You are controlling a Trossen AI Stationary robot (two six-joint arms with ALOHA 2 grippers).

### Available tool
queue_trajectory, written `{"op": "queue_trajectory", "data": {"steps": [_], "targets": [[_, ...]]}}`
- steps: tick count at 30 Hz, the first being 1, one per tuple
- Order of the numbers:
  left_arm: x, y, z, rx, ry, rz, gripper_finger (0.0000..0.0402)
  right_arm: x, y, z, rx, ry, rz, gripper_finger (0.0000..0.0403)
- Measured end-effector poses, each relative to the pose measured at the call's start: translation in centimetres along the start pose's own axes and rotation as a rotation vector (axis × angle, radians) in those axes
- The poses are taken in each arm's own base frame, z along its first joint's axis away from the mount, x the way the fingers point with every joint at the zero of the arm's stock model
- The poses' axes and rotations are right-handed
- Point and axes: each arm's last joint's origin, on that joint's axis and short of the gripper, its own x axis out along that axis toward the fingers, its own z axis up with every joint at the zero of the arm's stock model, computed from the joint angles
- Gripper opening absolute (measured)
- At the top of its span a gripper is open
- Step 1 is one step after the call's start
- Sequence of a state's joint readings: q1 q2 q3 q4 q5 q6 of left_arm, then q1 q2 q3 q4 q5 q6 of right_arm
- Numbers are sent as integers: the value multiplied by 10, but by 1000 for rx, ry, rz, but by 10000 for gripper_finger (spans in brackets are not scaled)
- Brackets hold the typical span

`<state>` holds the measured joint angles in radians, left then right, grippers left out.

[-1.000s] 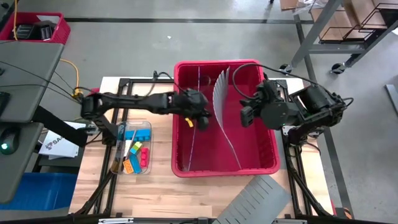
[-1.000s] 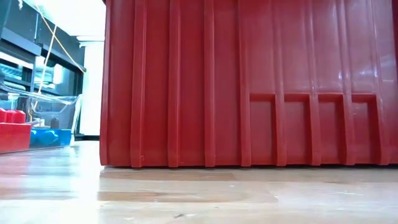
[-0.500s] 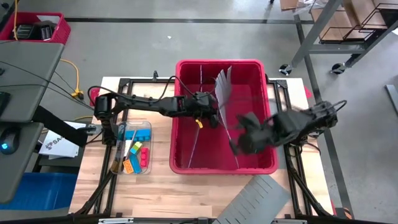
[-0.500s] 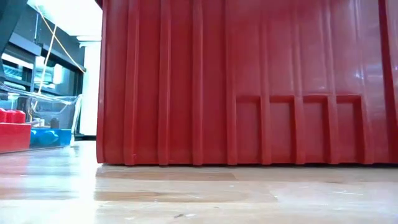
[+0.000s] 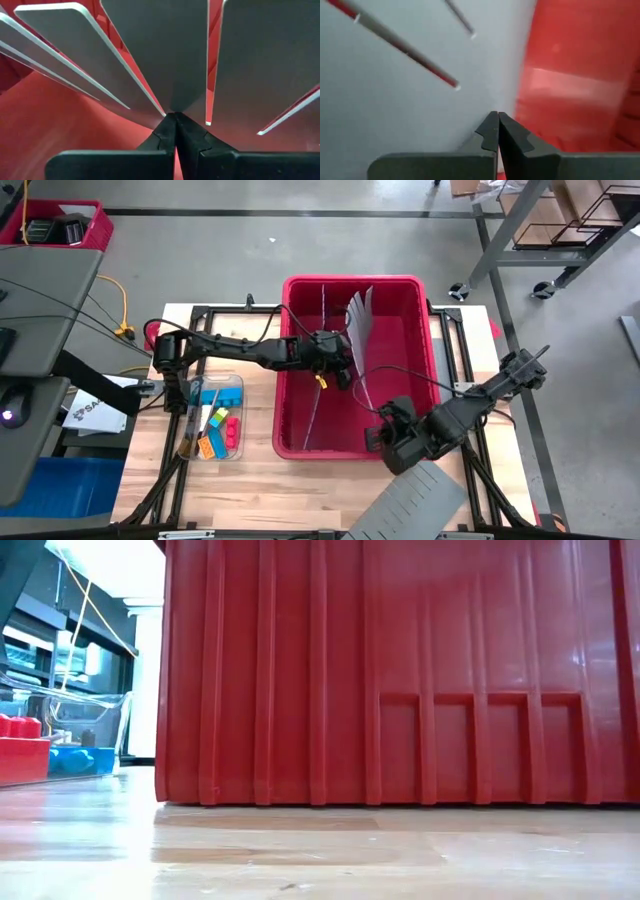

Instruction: Sort Items/Unsort Items

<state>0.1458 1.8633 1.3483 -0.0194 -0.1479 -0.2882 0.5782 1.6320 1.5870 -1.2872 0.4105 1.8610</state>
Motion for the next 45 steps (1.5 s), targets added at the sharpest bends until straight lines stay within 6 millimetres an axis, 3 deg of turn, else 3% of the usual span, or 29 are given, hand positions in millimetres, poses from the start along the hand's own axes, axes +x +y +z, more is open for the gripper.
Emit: {"op": "queue_trajectory", "data": {"steps": [11,21,35,45], "targets": [[-4,-18,-5,-24,-11,19,0,-3,9,-15,44,101,121,0],[-6,-31,-9,-138,-34,34,0,12,21,-25,41,167,139,0],[6,-34,-16,-271,-68,74,0,34,35,1,-127,104,159,0],[11,-32,-19,-319,-86,84,0,79,44,-12,-119,-50,471,0]]}}
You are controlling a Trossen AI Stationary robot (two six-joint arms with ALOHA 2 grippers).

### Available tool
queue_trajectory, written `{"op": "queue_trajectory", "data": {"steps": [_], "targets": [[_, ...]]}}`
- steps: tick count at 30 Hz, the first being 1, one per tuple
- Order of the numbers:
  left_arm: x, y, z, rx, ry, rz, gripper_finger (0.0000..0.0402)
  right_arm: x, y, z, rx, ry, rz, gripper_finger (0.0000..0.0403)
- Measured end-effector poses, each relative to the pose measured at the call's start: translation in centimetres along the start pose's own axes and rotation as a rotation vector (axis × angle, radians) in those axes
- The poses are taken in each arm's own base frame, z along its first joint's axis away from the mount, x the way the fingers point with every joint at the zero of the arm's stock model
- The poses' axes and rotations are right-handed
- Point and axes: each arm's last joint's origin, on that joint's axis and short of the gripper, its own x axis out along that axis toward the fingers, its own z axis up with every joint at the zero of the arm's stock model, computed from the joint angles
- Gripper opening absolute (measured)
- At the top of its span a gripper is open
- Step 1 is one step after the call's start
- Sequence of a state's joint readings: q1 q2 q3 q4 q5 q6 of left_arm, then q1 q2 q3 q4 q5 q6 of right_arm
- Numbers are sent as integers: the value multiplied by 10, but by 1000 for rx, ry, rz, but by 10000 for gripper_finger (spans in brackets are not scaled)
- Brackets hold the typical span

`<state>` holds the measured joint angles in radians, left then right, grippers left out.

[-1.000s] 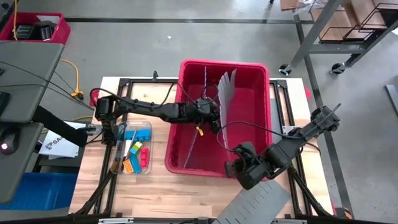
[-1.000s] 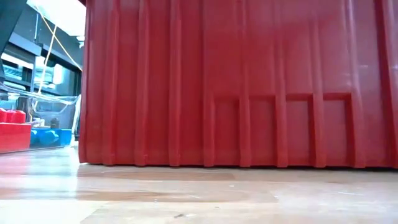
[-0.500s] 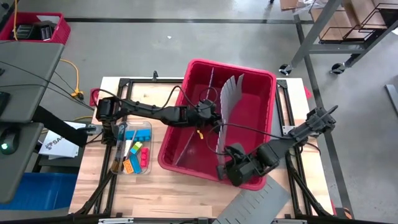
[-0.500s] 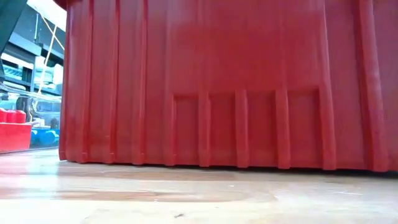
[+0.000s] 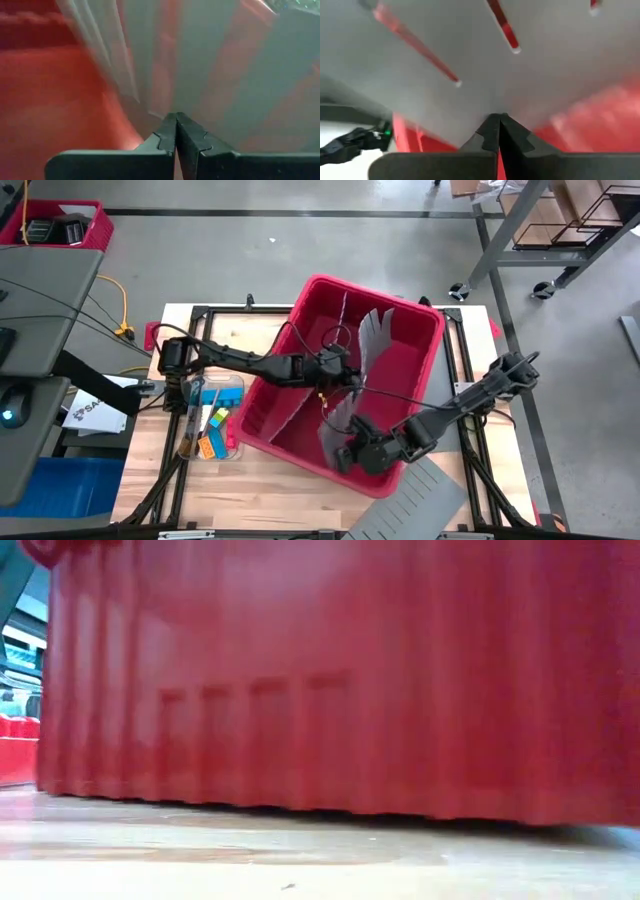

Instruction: Sort Items/Unsort Items

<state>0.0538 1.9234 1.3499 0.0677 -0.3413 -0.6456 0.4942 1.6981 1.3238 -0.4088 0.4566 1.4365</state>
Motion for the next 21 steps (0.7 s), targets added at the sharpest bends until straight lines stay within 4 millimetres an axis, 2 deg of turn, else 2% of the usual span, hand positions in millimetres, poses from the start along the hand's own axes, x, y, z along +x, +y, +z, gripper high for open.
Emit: {"op": "queue_trajectory", "data": {"steps": [5,8,12,17,21], "targets": [[4,4,1,-5,-5,14,0,10,-7,-3,-26,-75,73,0],[-3,10,14,90,-9,15,0,7,-9,-8,-32,4,52,0],[-14,22,36,252,-14,21,0,2,-15,-18,-77,22,-1,0],[-41,41,59,464,69,96,0,-5,-13,-21,-82,45,12,0],[-85,53,80,570,140,142,0,-7,-12,-21,-83,68,26,0]]}}
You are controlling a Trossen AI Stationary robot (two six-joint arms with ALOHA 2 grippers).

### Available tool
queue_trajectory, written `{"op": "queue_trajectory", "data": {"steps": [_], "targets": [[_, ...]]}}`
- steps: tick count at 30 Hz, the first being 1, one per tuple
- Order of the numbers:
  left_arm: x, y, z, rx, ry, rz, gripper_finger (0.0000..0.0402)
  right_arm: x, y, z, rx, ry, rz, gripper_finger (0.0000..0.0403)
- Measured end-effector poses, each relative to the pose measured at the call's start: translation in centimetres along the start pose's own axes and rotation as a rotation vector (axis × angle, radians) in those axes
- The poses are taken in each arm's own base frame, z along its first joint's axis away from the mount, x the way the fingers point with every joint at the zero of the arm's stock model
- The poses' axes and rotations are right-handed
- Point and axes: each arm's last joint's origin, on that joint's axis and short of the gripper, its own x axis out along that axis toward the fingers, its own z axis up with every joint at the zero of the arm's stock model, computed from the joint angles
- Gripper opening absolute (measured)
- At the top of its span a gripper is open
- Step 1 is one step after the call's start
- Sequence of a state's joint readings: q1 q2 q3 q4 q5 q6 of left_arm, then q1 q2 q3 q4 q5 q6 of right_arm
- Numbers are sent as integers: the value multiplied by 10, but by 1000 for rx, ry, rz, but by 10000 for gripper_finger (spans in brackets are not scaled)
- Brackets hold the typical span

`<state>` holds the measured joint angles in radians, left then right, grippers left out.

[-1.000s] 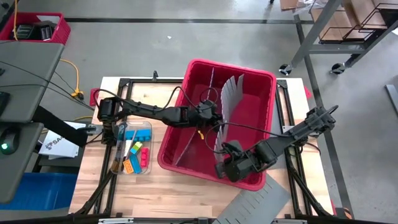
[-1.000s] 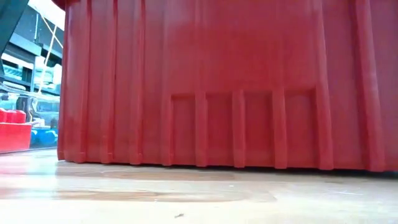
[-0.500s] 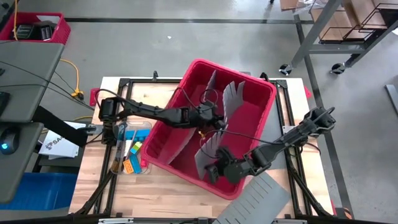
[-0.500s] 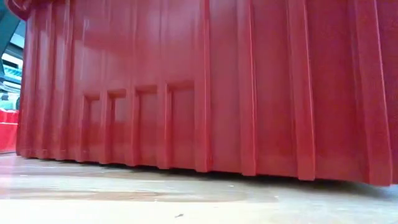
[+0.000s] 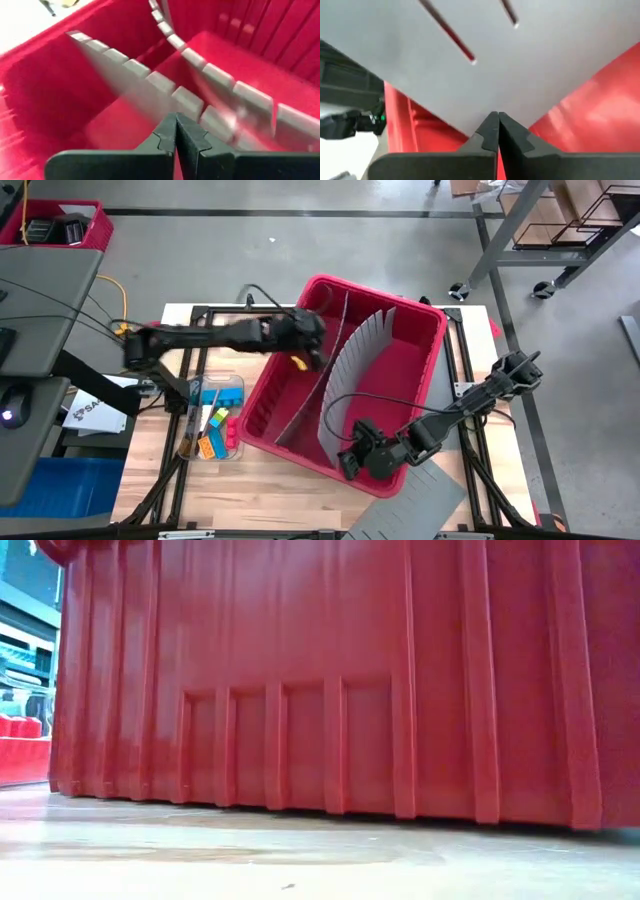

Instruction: Sort Items/Unsort Items

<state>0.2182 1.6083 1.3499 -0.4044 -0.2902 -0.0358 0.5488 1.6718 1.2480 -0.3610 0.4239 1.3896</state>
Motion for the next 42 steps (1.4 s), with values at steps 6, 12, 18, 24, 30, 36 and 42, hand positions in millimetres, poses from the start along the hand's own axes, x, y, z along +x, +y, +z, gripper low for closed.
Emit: {"op": "queue_trajectory", "data": {"steps": [6,12,18,24,30,36,42], "targets": [[-75,30,-34,-6,191,25,0,-1,0,-4,-20,42,3,0],[-99,38,-110,-245,231,52,0,0,-1,-5,-52,65,-2,0],[-89,30,-140,-416,280,-21,0,2,-2,-1,-54,77,-2,0],[-95,23,-146,-420,409,-63,0,2,-1,-2,-51,94,7,0],[-126,34,-111,-435,195,-33,0,2,-1,-2,-44,97,8,0],[-134,35,-133,-459,532,-202,0,1,0,-1,-60,97,14,0],[-141,25,-131,-338,554,-585,0,1,0,0,-69,80,14,0]]}}
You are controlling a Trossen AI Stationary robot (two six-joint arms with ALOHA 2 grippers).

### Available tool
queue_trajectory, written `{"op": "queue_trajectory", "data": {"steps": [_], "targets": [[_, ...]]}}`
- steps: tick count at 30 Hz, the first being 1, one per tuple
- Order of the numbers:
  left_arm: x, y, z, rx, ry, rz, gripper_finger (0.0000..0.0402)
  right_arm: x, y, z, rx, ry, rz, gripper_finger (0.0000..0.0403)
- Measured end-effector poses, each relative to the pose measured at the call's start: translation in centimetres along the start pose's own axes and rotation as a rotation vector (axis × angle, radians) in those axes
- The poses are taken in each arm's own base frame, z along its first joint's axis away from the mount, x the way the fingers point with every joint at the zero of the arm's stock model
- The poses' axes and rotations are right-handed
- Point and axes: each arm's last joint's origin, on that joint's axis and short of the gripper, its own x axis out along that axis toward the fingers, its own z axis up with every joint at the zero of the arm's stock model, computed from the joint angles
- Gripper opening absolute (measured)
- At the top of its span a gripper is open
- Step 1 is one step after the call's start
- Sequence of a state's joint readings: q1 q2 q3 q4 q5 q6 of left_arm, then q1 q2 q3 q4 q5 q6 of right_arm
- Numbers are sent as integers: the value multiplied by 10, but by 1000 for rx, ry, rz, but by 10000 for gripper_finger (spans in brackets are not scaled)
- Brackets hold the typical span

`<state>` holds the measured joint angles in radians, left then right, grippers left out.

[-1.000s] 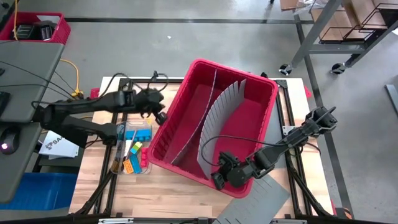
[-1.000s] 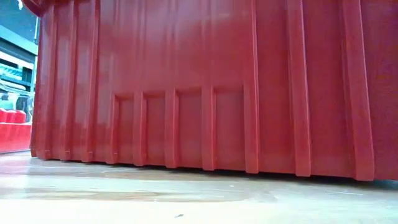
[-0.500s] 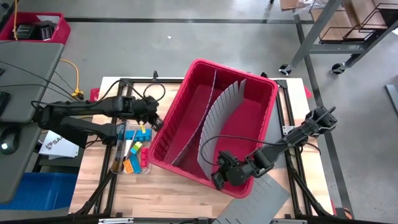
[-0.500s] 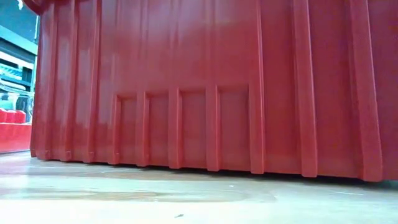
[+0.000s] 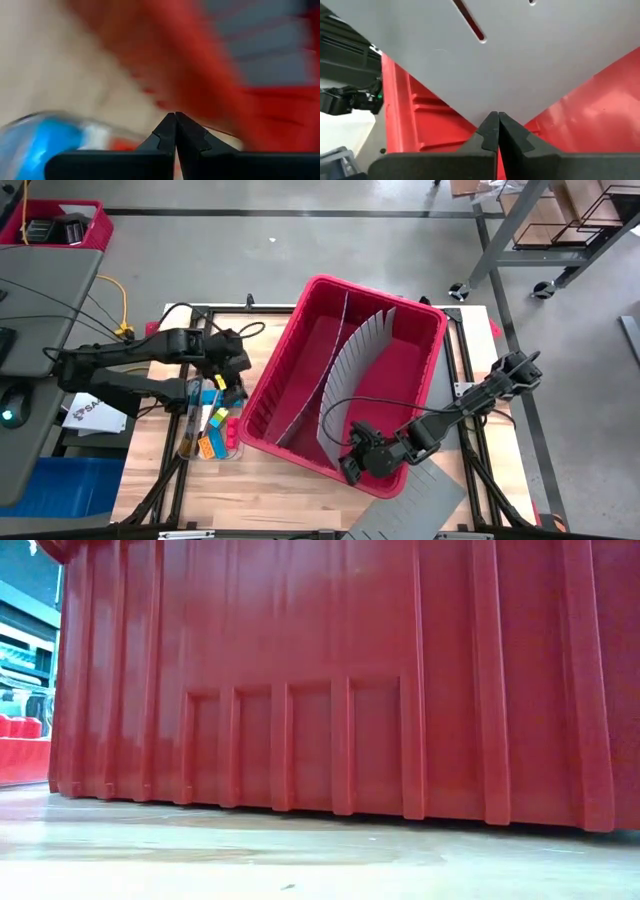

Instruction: Sort Items/Unsort Items

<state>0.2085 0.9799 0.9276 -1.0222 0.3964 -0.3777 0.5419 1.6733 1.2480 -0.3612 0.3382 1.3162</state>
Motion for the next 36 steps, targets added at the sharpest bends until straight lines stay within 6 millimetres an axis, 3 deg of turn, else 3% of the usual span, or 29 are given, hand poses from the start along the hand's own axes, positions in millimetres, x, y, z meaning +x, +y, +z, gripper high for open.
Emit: {"op": "queue_trajectory", "data": {"steps": [5,10,21,26,32,36], "targets": [[-2,-14,7,225,-20,-298,0,0,0,0,-23,8,5,0],[3,-14,-1,365,25,-240,0,0,0,-1,-36,8,5,0],[45,-12,-24,361,197,-91,0,-1,-10,-4,38,53,-99,0],[65,-16,-23,366,91,-114,0,-2,-9,-6,48,129,-81,0],[79,-18,-12,394,-89,-134,0,0,-10,0,92,99,-79,0],[86,-18,-4,396,-121,-131,0,-22,-8,15,58,72,-45,0]]}}
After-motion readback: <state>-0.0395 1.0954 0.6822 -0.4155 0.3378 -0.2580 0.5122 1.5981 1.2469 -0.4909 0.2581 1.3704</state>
